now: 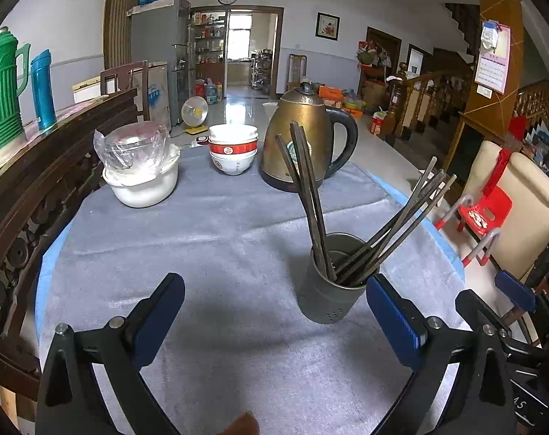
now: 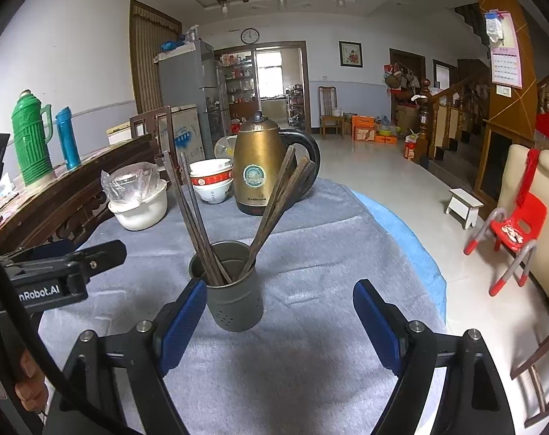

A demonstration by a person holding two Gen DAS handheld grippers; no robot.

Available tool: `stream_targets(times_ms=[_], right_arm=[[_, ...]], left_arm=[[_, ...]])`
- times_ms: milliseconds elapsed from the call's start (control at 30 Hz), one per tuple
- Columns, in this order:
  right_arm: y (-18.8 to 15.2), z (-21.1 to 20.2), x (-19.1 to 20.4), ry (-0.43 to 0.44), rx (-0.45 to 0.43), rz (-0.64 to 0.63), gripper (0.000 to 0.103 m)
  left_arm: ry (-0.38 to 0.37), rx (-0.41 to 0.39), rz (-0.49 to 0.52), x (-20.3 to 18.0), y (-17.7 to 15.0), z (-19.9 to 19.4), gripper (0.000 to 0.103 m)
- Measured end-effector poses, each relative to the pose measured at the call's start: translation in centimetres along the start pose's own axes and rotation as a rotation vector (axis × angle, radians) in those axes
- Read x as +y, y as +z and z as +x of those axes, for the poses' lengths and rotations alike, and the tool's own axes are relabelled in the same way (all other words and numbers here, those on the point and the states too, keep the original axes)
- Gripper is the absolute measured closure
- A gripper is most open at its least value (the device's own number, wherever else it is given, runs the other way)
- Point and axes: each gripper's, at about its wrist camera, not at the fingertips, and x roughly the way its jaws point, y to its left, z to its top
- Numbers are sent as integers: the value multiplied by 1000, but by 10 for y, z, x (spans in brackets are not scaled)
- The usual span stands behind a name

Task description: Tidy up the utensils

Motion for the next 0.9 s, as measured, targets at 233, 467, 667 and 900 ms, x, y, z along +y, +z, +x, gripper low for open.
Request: stream_targets(times_ms=[233,467,667,900], right_arm=[[3,-1,2,-4,-10,-5,18],[6,-2,5,-1,-10,-14,18],[8,-2,7,-3,-14,-21,18],[10,-3,5,-12,-19,-18,18]], left_arm=[[-3,2,4,0,0,1,3],[-7,-4,12,-1,0,1,3],[-13,-5,6,-1,1,1,3],[-13,-1,14,-3,0,1,3]])
